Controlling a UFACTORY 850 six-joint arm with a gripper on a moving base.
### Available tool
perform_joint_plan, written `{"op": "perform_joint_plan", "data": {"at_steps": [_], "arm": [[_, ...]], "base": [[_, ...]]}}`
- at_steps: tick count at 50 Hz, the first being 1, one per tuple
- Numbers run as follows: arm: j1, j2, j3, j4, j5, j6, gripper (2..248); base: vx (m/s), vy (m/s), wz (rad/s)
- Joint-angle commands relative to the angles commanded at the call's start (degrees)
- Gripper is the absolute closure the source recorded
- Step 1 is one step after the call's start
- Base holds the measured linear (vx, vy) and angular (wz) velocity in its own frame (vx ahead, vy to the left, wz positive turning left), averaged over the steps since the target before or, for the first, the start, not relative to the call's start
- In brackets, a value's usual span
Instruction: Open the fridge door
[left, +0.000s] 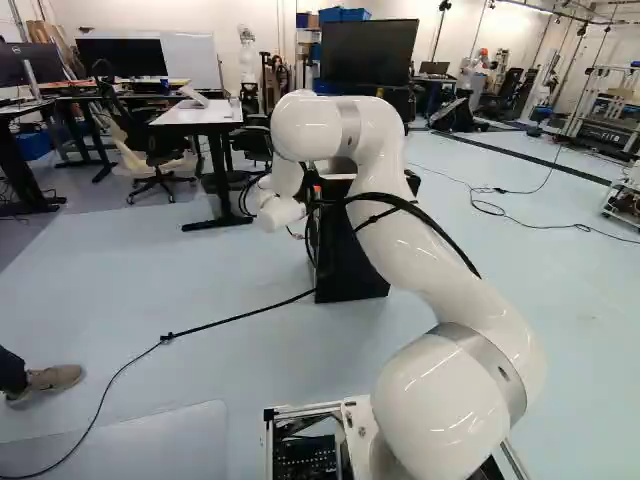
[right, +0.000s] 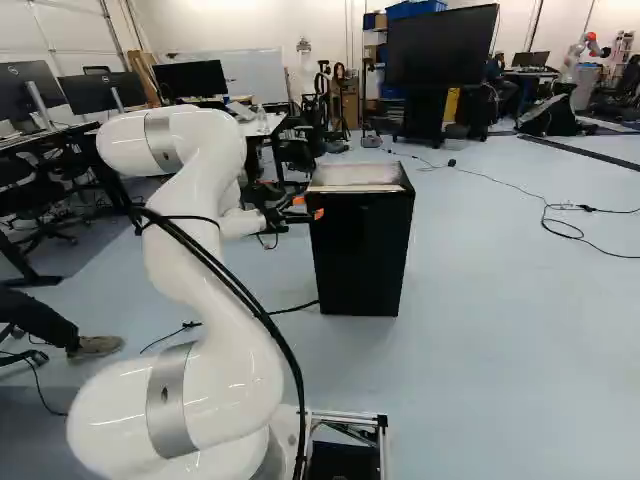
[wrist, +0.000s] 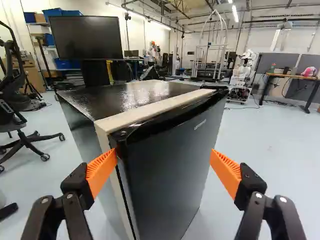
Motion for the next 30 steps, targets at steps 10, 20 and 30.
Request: {"op": "perform_joint_plan", "data": {"at_steps": [10, 20, 30], "arm": [[0.2, -0.5, -1.0, 0.0, 0.0, 0.0, 3], [0.2, -1.2, -2.2, 0.0, 0.0, 0.0, 3], [0.1, -1.7, -3.0, 0.0, 0.0, 0.0, 3]], "base": [[0.0, 0.0, 0.0], [0.0, 0.0, 0.0], [0.0, 0.0, 0.0]]}}
